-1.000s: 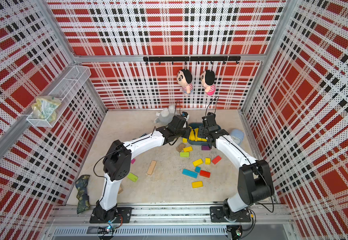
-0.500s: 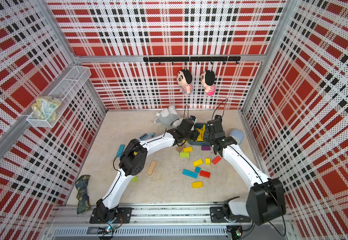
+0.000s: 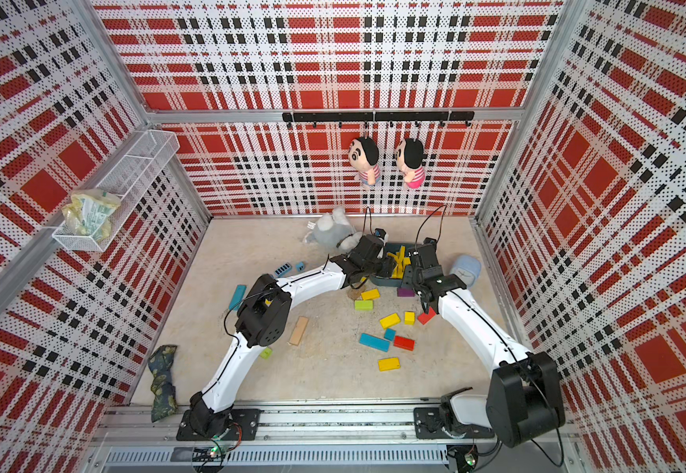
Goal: Pick out the yellow building blocks
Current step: Place the building block in the storage box, then pick up the building block from the center of the board.
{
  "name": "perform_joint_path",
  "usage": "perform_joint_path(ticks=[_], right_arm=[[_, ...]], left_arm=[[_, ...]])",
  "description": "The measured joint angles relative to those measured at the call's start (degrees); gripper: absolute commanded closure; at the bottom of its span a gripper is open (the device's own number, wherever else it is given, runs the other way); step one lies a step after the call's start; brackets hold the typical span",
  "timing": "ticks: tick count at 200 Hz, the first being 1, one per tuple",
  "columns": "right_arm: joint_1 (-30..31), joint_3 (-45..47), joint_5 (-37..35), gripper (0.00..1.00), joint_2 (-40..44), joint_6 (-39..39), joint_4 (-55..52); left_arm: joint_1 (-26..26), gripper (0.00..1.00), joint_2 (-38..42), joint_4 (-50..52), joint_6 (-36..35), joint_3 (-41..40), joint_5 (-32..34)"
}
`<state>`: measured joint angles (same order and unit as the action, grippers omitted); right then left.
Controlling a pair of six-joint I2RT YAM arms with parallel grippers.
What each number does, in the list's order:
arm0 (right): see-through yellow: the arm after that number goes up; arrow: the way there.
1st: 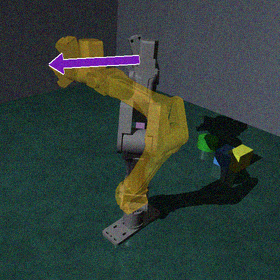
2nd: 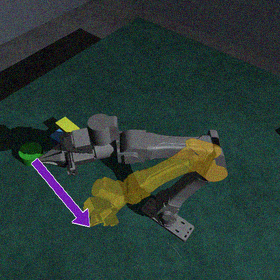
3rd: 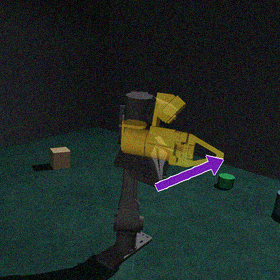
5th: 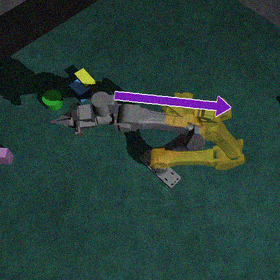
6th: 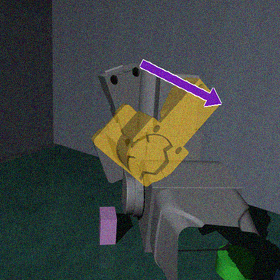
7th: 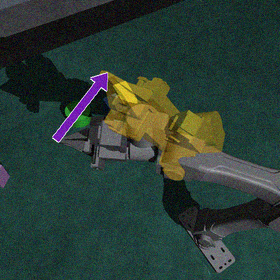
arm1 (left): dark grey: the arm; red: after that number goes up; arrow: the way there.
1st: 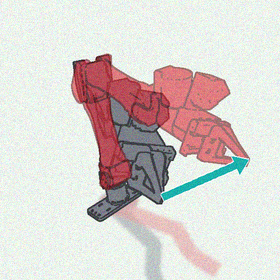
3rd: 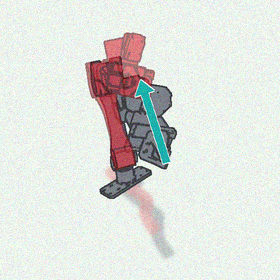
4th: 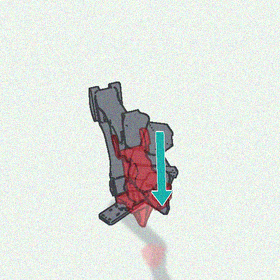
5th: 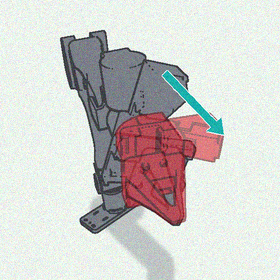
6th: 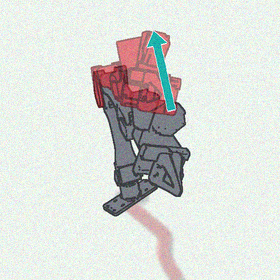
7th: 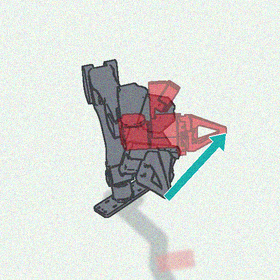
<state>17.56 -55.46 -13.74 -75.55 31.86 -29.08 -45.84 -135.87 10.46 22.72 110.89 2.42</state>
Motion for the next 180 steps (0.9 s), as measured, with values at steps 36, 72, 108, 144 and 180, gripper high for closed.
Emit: perform_joint_path(ticks=[36,72,108,144,180], right_arm=[[0.0,3.98,2.47,0.47,-1.16,3.65,-1.31],[0.0,5.05,5.92,0.47,-6.34,4.96,-1.7],[0.0,5.7,7.61,0.49,-10.69,5.38,-1.79],[0.0,5.7,8.09,0.54,-13.2,5.53,-2.25],[0.0,5.7,8.5,0.62,-15.13,5.6,-2.51]], left_arm=[[0.09,0.39,8.28,-2.82,0.22,-8.2,4.09],[0.33,0.41,16.96,-7.21,1.44,-15.58,8.02],[0.87,0.43,23.45,-10.4,4.0,-22.88,11.67],[1.97,0.44,27.43,-12.37,7.15,-29.29,14.4],[3.85,0.46,29.11,-13.11,10.43,-32.57,15.34]])
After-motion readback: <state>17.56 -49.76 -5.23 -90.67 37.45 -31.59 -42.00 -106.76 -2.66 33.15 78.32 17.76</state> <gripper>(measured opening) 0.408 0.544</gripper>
